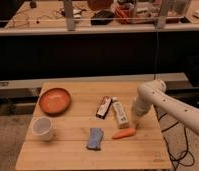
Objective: Place the bottle in the ceramic bowl
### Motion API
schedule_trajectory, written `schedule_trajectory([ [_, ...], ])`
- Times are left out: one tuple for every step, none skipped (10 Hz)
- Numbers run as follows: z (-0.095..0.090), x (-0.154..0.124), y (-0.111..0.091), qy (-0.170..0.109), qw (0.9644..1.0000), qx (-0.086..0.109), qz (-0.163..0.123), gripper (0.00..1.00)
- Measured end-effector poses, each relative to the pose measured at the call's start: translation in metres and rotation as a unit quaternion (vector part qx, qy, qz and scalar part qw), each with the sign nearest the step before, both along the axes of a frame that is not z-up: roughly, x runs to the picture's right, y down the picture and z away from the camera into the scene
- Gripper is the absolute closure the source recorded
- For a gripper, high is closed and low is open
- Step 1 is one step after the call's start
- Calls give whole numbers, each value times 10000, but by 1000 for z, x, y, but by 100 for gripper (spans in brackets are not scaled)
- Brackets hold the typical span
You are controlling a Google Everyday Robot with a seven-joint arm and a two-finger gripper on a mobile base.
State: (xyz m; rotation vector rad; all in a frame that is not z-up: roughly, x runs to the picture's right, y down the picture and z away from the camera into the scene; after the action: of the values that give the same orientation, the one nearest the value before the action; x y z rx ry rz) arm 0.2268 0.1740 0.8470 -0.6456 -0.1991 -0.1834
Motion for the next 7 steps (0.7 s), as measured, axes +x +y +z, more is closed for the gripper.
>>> schedule_trajectory([
  [1, -5, 0, -31, 10000, -8, -42, 74],
  [1, -7, 1, -36, 10000, -15, -49, 74],
  [1, -6, 1, -31, 10000, -19, -36, 72],
  [1, -4, 2, -20, 10000, -24, -25, 69],
  [1, -4, 4, -16, 10000, -31, -25, 69],
  [1, -3, 4, -15, 10000, -36, -29, 70],
  [1, -4, 5, -19, 10000, -41, -36, 76],
])
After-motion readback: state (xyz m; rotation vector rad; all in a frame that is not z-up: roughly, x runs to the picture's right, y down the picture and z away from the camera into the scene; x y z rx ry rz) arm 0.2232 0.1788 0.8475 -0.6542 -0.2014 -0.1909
